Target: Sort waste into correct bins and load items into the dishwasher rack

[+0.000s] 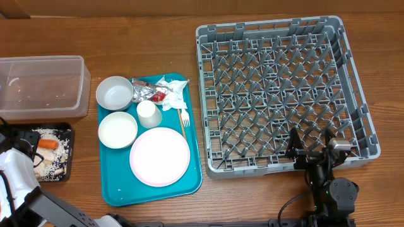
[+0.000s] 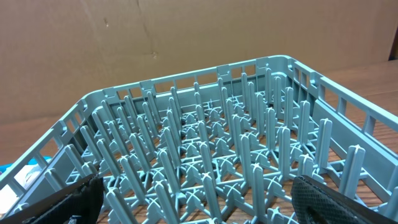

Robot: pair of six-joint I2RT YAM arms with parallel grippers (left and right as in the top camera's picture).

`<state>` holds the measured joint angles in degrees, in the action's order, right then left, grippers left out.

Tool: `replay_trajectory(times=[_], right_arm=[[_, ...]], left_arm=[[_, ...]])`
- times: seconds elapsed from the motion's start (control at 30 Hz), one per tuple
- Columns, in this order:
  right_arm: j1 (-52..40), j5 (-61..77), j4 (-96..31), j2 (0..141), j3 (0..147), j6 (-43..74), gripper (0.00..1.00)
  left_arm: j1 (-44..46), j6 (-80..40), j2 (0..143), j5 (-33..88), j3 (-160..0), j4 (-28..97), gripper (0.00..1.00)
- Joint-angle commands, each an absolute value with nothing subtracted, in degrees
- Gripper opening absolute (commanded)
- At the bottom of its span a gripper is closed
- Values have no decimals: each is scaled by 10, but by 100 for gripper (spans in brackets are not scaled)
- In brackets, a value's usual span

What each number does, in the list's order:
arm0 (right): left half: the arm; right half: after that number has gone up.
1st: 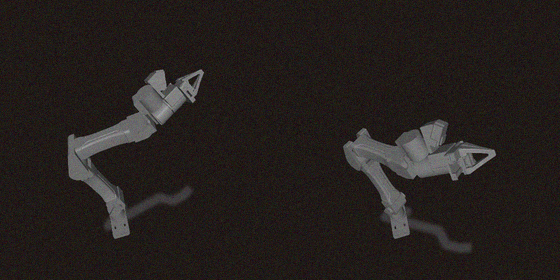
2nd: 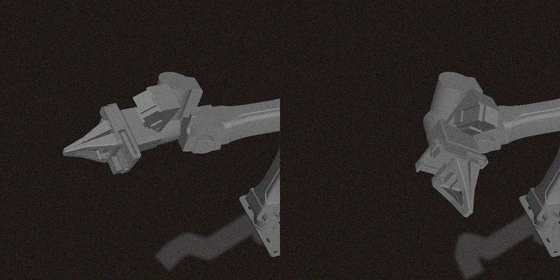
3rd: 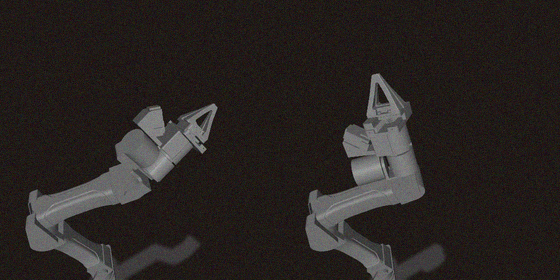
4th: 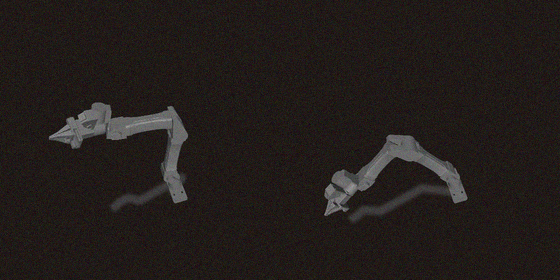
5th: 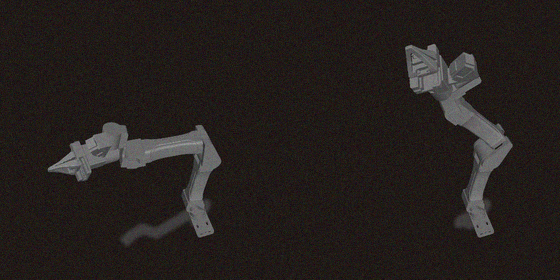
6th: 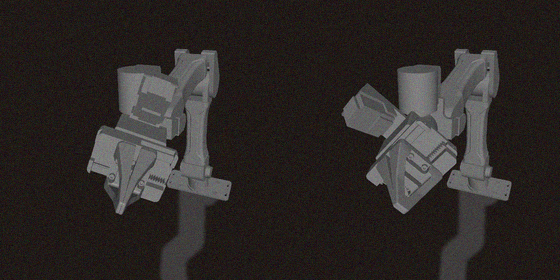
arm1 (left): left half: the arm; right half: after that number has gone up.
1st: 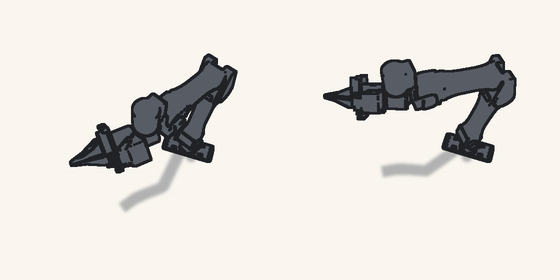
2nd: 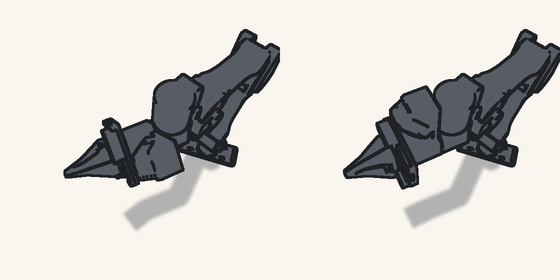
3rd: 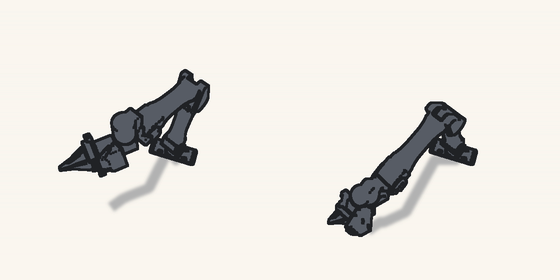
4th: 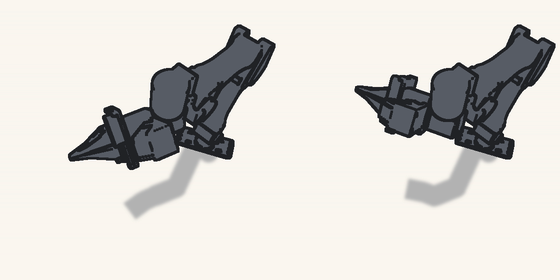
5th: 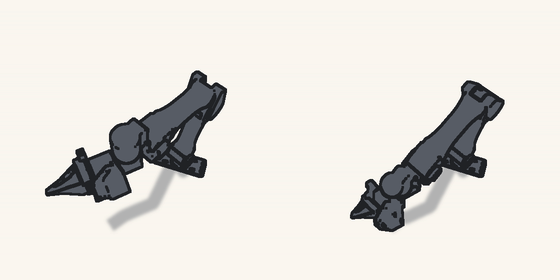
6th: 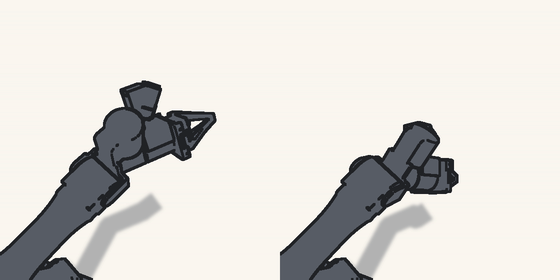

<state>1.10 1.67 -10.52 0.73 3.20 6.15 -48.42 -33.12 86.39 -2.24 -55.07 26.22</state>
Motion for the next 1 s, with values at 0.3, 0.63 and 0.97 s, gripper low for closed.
replay_trajectory(times=[0.3,0.63,0.97], right_arm=[[13,17,-103,2,29,60,100],[13,17,-103,2,29,60,100],[13,17,-103,2,29,60,100]], left_arm=[[-487,-334,856,90,-566,254,50],[-478,-328,724,259,-578,294,100],[-265,-248,633,271,-578,346,100]])
